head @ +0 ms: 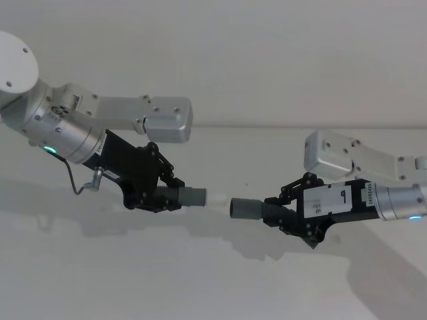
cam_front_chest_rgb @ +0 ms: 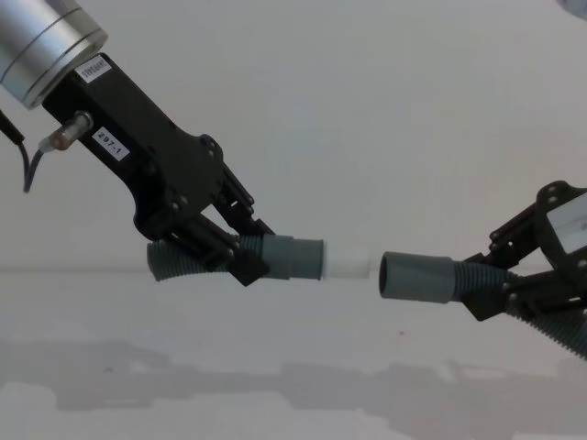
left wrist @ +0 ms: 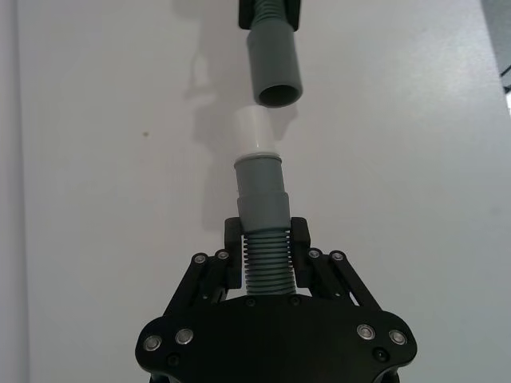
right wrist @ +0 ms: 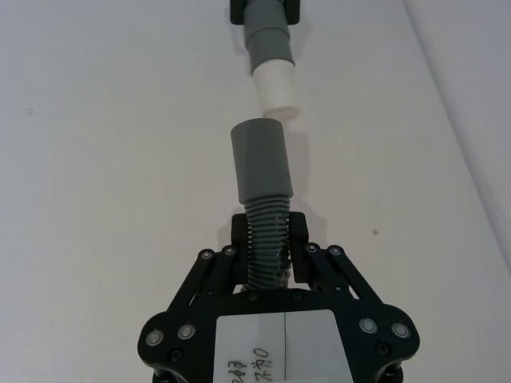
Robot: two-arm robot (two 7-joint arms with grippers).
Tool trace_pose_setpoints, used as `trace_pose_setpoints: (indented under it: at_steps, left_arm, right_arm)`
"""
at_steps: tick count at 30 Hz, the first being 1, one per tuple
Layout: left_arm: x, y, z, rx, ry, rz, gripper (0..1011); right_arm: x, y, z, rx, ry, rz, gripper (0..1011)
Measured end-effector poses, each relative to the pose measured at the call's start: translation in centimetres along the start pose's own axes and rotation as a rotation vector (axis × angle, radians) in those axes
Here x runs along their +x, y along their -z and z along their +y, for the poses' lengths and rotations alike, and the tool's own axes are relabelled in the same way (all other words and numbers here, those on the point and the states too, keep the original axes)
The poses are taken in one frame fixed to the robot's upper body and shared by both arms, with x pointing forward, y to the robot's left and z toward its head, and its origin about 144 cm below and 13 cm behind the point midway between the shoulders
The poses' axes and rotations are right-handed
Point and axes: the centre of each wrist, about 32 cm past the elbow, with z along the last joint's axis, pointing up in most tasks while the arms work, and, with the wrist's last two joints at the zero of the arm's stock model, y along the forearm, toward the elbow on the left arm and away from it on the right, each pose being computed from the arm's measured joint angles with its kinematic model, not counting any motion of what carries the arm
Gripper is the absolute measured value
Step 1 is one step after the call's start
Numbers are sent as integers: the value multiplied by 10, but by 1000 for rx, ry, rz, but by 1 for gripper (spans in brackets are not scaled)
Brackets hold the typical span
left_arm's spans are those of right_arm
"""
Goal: Use both hands to pick up one end of the pipe from the table, align the ends, and insert them.
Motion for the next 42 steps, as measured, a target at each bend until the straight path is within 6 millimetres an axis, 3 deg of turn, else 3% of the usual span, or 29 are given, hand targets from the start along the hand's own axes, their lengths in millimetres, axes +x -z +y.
trace_pose_setpoints:
  at_steps: [42]
  left_arm:
    - [4, -5, 0, 8, -10, -12, 343]
  right_arm:
    - [7, 0, -1, -21, 0, 27, 283]
